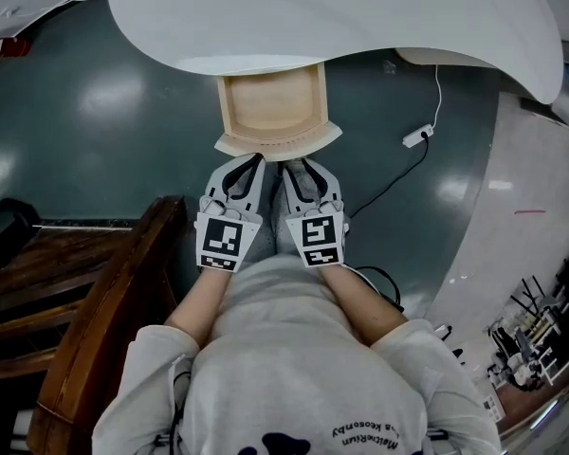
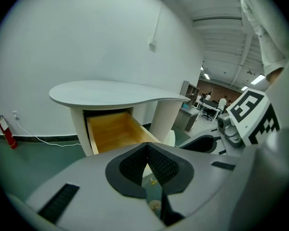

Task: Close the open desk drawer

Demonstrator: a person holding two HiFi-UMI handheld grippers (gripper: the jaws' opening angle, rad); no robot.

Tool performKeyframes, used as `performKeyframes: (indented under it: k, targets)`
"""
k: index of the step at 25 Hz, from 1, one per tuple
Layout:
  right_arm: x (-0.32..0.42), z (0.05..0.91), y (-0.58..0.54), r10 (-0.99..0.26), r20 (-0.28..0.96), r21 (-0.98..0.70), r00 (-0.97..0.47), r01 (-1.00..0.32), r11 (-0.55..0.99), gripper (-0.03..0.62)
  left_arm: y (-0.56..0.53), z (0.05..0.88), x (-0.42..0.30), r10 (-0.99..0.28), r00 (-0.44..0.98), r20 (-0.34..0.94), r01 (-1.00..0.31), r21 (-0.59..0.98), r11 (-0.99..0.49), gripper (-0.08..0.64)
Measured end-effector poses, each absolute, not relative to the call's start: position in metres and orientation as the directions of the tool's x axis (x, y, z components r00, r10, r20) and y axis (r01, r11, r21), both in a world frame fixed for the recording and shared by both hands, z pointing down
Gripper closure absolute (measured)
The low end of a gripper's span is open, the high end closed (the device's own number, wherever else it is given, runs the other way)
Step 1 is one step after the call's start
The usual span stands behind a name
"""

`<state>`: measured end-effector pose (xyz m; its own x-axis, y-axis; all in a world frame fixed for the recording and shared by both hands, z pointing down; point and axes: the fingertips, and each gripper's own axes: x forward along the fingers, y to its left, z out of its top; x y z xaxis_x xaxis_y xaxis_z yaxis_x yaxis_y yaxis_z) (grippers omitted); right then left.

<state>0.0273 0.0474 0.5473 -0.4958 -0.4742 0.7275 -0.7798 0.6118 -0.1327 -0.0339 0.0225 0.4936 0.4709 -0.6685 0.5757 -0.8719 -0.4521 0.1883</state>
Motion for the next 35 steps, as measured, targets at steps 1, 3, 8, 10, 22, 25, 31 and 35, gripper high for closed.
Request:
performKeyframes:
  k: [1, 3, 8, 10, 22, 25, 31, 35]
  targets:
    - [0.028, 0.552, 0.05, -0.465, 0.736, -0.138, -0.492, -0.781, 0.609, 0.476, 0.025, 0.496, -0.035, -0.666, 0.469, 0.58, -0.873, 0.189, -0.45, 0.549]
    - [0.028, 0.56, 0.054, -0.448, 0.75, -0.148, -0.487, -0.783, 0.604, 0.471, 0.03, 0.502, -0.037, -0.66, 0.464, 0.59, -0.875, 0.19, -0.445, 0.549]
    - [0.03, 0.571, 0.059, -0.42, 0.77, -0.166, -0.48, -0.786, 0.595, 0.468, 0.035, 0.51, -0.038, -0.66, 0.453, 0.599, -0.882, 0.192, -0.431, 0.549]
    - [0.028, 0.572, 0.06, -0.415, 0.773, -0.165, -0.48, -0.783, 0.599, 0.466, 0.037, 0.512, -0.038, -0.658, 0.455, 0.601, -0.881, 0.198, -0.429, 0.549]
    - [0.01, 0.588, 0.06, -0.379, 0.801, -0.165, -0.462, -0.78, 0.603, 0.465, 0.052, 0.527, -0.043, -0.627, 0.458, 0.631, -0.877, 0.205, -0.434, 0.549]
    - [0.011, 0.595, 0.06, -0.375, 0.806, -0.169, -0.457, -0.786, 0.595, 0.465, 0.055, 0.534, -0.045, -0.618, 0.454, 0.642, -0.879, 0.211, -0.427, 0.549]
    - [0.006, 0.607, 0.055, -0.37, 0.813, -0.181, -0.449, -0.8, 0.573, 0.465, 0.055, 0.543, -0.048, -0.614, 0.456, 0.645, -0.88, 0.222, -0.42, 0.551]
    - [0.005, 0.617, 0.054, -0.365, 0.82, -0.183, -0.441, -0.806, 0.563, 0.465, 0.056, 0.553, -0.045, -0.603, 0.464, 0.649, -0.874, 0.225, -0.43, 0.549]
